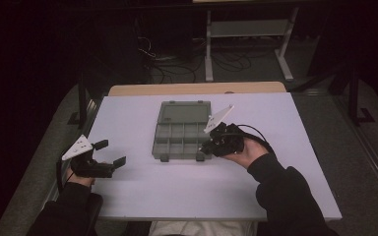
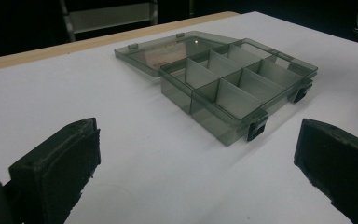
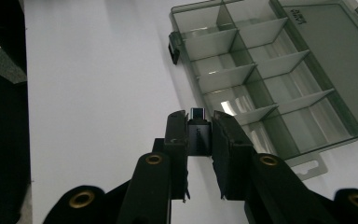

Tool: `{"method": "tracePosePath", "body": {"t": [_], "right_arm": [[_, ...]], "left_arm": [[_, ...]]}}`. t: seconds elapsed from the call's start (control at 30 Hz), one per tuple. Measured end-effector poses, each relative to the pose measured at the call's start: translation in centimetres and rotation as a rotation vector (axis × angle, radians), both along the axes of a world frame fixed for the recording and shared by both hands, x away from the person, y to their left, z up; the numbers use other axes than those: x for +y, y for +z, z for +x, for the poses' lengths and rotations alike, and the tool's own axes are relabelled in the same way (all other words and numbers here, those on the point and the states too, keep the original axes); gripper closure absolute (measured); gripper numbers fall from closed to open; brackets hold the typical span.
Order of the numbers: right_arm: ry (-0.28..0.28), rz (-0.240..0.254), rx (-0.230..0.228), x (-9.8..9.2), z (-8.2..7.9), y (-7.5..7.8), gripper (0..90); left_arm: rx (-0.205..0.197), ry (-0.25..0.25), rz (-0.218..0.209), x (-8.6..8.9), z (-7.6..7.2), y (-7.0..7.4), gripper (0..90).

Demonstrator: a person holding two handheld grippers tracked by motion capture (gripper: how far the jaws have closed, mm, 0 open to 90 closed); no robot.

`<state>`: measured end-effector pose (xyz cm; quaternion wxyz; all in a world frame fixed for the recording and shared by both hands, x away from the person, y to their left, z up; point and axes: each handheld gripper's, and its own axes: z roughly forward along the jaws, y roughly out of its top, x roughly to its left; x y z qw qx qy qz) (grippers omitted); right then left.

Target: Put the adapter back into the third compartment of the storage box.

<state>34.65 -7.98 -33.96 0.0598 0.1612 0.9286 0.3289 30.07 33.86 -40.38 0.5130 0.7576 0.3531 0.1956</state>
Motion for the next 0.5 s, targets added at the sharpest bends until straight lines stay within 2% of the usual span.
{"method": "tracePosePath", "body": {"t": [0.3, 0.47, 0.5], "right_arm": [[-0.016, 0.01, -0.005, 0.3, 1.4, 0.6, 75.1], [-0.021, 0.0, -0.007, 0.6, 2.1, 0.8, 75.0], [-0.023, 0.002, -0.01, 0.8, 2.7, 1.0, 75.0]], "left_arm": [[0.001, -0.001, -0.004, 0.0, 0.0, 0.0, 0.0], [0.001, -0.001, -0.004, 0.0, 0.0, 0.0, 0.0], [0.002, -0.002, -0.005, 0.0, 0.0, 0.0, 0.0]]}}
